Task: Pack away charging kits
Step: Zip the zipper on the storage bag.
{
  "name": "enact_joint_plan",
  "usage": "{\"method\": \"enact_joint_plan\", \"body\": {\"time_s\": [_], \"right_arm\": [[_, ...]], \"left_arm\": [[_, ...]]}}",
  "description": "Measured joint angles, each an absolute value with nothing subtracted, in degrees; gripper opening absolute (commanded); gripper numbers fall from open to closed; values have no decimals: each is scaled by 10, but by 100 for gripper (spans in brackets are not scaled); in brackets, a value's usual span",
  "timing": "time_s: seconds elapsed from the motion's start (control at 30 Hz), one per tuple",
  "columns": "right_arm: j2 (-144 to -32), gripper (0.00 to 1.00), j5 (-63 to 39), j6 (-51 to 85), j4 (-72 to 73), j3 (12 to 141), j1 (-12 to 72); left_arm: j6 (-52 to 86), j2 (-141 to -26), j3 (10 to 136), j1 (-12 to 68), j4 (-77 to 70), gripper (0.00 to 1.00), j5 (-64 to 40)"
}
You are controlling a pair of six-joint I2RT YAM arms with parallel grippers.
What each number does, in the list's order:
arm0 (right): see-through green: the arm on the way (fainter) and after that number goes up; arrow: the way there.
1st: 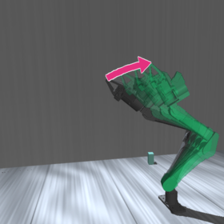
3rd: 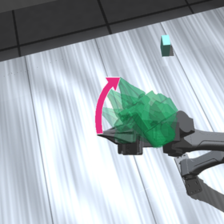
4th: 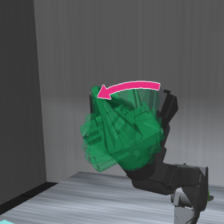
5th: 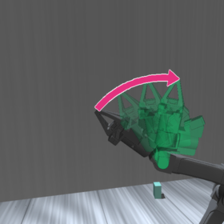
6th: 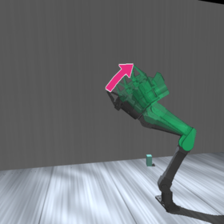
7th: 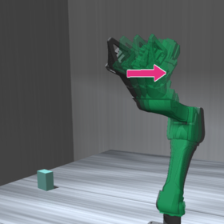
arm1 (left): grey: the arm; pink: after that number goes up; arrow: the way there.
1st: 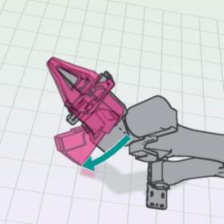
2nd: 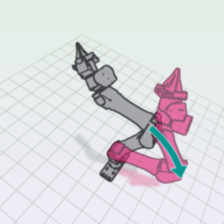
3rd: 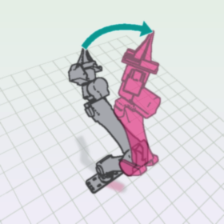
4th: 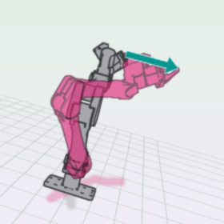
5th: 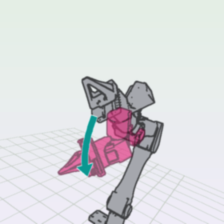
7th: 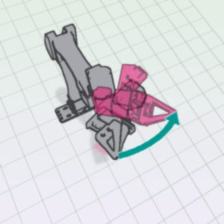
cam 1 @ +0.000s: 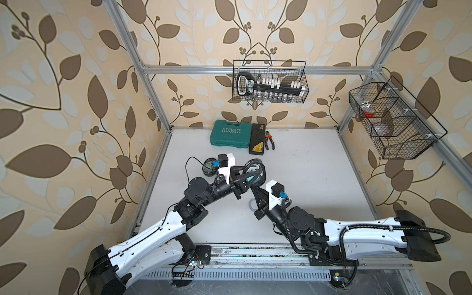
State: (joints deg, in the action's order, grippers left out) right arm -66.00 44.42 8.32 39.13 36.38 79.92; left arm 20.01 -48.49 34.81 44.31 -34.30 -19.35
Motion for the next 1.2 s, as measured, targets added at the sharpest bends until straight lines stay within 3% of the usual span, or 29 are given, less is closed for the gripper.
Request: {"method": "enact_joint_plan", "body": {"time_s": [0.77, 1.2], "right_arm": [[-586, 0, 336, 10, 359, 319, 748], [-620, 0, 371, -25, 326, 367, 741]], "left_arm": [[216, -453, 331, 447, -328, 0, -160], [249, -445, 300, 446, -383, 0, -159]]}}
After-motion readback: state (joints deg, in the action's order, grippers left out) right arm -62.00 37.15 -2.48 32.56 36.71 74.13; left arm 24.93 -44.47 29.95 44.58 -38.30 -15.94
